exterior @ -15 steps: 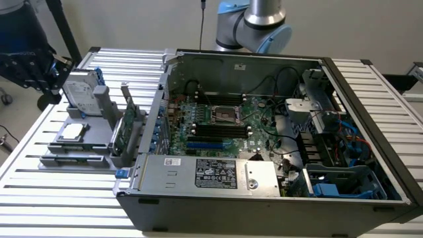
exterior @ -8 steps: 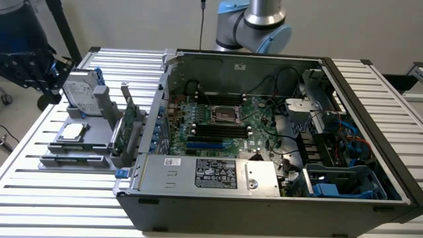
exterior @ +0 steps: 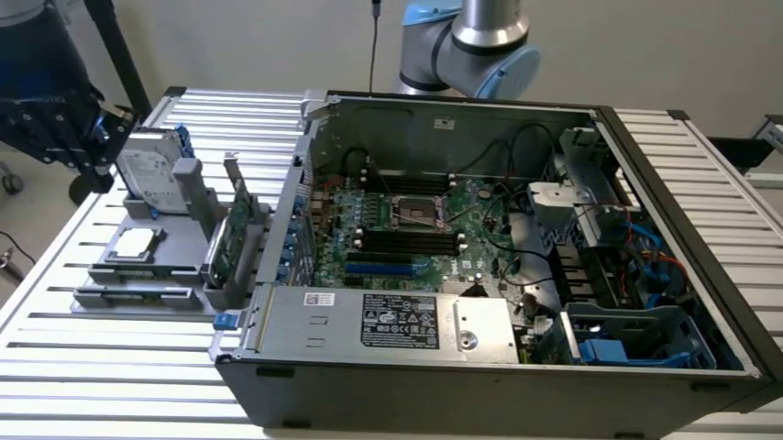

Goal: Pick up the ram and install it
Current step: 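Pick up the ram and move it above insertion slot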

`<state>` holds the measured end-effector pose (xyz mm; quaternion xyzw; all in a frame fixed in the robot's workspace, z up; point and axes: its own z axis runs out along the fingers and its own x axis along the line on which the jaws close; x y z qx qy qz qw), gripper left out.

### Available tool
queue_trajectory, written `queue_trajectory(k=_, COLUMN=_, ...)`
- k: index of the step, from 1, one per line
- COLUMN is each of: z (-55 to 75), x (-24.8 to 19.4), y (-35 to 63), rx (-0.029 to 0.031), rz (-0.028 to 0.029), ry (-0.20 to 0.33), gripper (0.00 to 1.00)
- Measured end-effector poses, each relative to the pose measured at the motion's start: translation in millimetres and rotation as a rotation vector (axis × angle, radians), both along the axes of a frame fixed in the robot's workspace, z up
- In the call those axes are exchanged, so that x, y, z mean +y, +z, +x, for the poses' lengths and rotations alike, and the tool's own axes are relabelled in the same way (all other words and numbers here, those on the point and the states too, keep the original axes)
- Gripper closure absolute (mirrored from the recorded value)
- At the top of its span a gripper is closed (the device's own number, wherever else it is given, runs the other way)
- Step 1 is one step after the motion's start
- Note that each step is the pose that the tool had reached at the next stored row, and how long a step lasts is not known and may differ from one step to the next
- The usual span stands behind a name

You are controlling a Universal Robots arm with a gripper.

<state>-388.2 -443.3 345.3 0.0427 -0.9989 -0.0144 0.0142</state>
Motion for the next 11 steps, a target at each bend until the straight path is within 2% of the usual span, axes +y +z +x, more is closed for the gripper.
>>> queue_trajectory(k=4, z=0.0, x=-0.3, y=-1.0, rx=0.0033, rz=-0.0003, ry=0.055, gripper=0.89)
queue_trajectory(k=11, z=0.0, x=-0.3, y=-2.8, rx=0.0039, rz=-0.0003, ry=0.183, gripper=0.89)
